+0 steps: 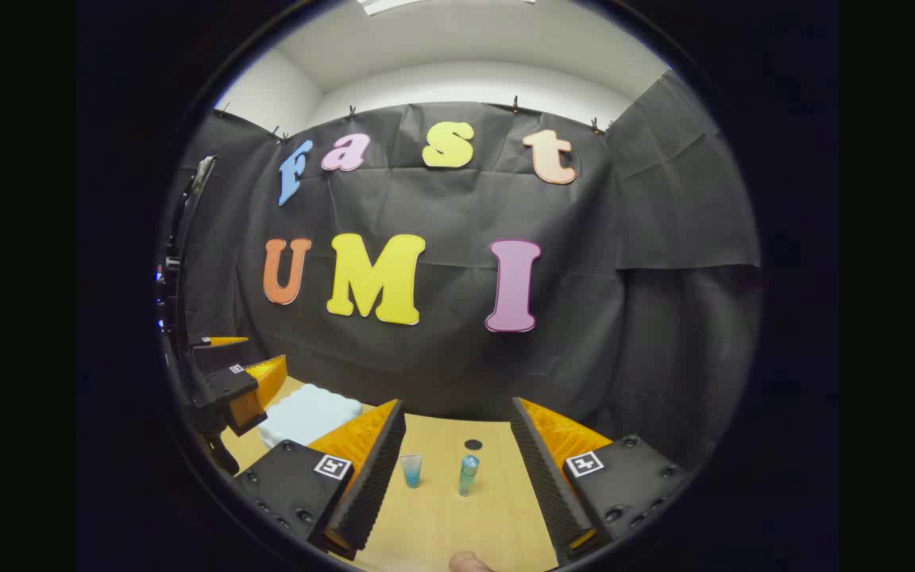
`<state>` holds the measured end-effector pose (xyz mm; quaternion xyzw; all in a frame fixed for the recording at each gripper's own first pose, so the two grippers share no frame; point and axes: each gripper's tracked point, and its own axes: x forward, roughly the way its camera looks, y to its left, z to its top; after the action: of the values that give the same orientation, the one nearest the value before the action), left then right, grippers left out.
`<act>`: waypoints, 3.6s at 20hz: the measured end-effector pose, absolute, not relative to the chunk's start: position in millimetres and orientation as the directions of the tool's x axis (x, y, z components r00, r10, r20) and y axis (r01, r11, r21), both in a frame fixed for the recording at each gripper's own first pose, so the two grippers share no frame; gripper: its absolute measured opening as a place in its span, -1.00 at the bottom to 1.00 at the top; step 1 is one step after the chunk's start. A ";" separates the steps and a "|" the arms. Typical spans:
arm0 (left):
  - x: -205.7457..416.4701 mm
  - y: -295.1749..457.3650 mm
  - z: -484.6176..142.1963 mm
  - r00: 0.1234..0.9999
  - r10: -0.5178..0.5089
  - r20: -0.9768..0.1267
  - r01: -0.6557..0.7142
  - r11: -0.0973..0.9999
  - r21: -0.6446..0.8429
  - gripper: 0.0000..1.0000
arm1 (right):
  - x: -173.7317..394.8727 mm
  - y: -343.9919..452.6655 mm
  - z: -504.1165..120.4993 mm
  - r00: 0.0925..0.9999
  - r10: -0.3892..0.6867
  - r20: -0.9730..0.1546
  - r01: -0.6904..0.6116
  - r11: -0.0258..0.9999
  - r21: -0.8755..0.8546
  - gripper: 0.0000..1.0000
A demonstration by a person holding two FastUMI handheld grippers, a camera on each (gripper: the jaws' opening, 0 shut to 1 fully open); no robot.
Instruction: First open the suitcase, pack the skin care products into it, and then close the suitcase.
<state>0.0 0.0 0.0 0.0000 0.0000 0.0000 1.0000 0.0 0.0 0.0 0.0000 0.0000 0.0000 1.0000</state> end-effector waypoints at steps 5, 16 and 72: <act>4.9 -5.1 -8.0 1.000 -0.005 -0.024 0.005 1.000 0.000 0.94 | 8.4 -10.4 -0.9 1.000 -0.026 -0.003 0.026 1.000 -0.008 0.58; 27.8 2.8 -39.5 0.998 0.038 -0.058 -0.035 0.998 0.062 0.93 | 24.1 -38.3 2.0 0.997 -0.072 0.018 0.073 0.997 -0.004 0.58; 141.3 36.7 -154.8 0.973 0.006 -0.232 0.163 0.696 0.700 -0.94 | 37.6 -55.0 -59.9 0.939 -0.310 -0.149 0.307 0.951 -0.041 0.59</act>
<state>141.3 36.7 -154.8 0.3876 0.1087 -0.0429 0.9144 37.6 -55.0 -59.9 -0.0086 0.0768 -0.1567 0.9846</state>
